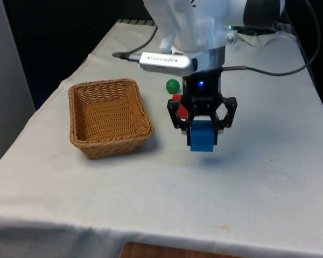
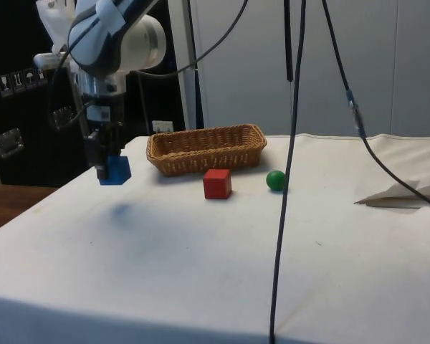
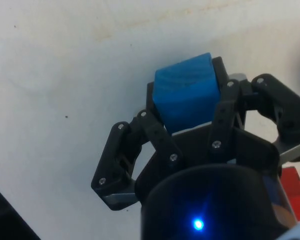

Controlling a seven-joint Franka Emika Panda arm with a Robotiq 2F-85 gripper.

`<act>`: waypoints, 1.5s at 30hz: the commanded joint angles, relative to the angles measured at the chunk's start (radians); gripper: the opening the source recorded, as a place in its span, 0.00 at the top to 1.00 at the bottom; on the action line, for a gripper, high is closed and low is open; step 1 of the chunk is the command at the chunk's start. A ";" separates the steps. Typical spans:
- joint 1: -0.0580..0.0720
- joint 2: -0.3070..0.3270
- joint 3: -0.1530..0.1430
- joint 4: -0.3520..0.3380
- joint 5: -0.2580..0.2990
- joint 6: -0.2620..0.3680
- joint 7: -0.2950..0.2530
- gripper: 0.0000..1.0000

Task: Place all non-red objects into the basket.

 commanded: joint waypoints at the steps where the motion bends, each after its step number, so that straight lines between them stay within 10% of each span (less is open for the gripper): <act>1: 0.008 -0.015 -0.011 -0.011 -0.011 -0.008 0.006 0.97; 45: 0.003 -0.119 -0.162 -0.055 -0.048 -0.125 -0.062 0.97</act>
